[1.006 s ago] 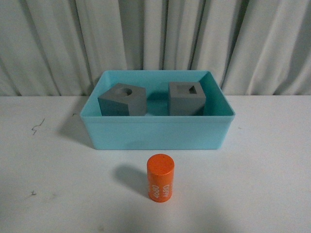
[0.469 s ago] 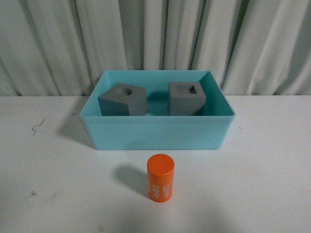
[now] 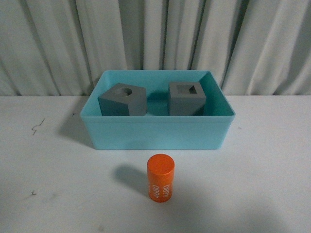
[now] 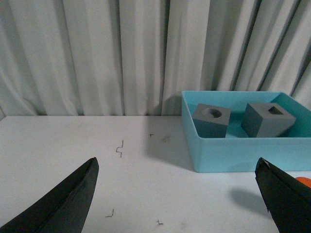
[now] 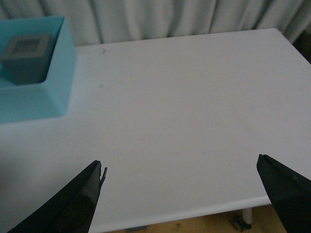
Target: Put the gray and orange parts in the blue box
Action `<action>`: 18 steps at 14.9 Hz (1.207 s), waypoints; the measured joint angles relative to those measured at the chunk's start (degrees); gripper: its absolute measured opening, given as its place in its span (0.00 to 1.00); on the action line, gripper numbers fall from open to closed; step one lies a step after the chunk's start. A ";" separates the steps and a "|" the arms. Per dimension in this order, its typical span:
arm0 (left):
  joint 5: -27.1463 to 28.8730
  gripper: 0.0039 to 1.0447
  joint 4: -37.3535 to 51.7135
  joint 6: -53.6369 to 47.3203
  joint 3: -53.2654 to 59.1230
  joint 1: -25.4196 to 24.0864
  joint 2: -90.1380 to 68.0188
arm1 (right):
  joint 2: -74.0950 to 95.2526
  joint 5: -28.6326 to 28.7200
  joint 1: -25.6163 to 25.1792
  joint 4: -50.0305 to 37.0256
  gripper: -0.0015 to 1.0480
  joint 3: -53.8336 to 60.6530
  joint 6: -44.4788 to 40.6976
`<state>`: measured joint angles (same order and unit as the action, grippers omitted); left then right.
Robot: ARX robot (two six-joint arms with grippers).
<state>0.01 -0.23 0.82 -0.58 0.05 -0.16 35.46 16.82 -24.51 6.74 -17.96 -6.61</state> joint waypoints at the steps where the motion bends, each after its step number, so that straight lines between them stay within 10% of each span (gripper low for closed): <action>1: 0.00 0.94 0.04 0.00 0.00 0.00 0.00 | 8.48 7.85 -3.37 0.68 0.94 -4.79 -7.98; 4: -0.02 0.94 0.04 -0.02 0.00 0.00 0.00 | 25.18 19.23 4.68 9.38 0.94 -9.31 -31.41; 7: -0.02 0.94 0.02 0.00 0.00 0.00 0.00 | 37.07 16.46 19.41 -2.62 0.94 -9.22 -45.33; 18: 0.00 0.94 0.02 0.00 0.00 0.00 0.00 | 68.54 12.98 42.95 -30.27 0.94 -23.10 -17.97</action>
<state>0.01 -0.21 0.82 -0.58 0.05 -0.16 104.01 29.80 18.44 -23.53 -41.06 -24.58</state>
